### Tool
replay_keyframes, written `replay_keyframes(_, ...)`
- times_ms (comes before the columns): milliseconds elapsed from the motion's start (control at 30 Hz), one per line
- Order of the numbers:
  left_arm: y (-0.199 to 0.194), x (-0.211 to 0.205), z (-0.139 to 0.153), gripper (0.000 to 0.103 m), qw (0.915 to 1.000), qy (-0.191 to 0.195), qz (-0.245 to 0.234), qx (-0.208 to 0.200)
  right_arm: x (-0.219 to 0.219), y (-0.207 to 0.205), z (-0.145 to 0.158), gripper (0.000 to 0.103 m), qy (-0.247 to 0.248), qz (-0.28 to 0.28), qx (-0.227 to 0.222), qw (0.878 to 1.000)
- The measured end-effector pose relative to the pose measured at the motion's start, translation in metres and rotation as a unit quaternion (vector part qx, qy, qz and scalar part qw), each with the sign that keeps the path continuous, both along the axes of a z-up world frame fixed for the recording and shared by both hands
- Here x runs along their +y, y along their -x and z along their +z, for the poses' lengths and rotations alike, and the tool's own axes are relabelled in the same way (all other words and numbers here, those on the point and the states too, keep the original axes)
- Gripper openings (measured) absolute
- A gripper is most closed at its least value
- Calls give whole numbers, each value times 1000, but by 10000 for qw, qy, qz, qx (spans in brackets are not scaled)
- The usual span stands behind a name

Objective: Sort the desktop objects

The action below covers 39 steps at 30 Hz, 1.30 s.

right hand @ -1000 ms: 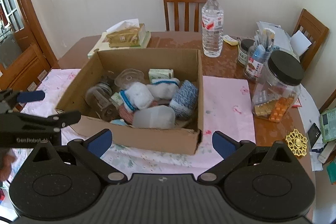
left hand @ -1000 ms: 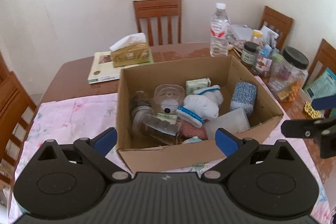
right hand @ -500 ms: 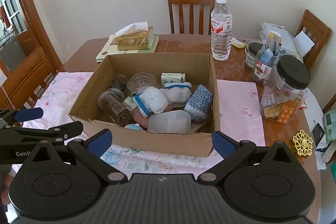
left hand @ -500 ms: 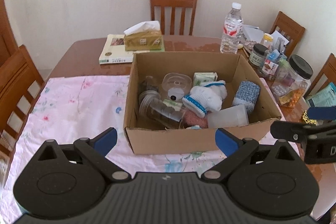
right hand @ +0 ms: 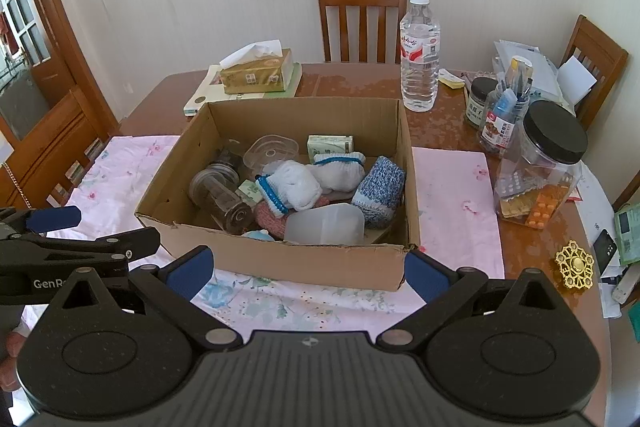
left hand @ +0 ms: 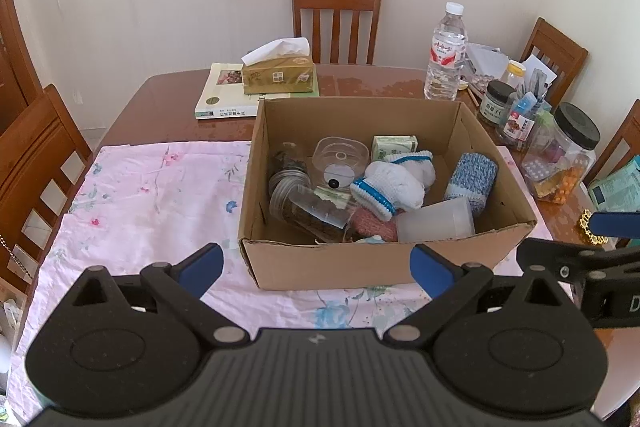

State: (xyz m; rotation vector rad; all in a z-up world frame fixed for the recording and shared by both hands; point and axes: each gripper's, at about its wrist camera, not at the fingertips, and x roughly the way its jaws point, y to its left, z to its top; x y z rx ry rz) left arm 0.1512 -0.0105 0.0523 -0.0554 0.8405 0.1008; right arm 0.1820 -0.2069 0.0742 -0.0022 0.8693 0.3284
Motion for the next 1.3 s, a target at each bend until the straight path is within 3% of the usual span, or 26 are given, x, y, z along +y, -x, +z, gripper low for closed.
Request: replay_keyframes(1300, 1, -2, -1, 100, 9999, 93, -14, 40, -4, 4, 1, 103, -38, -43, 16, 10000)
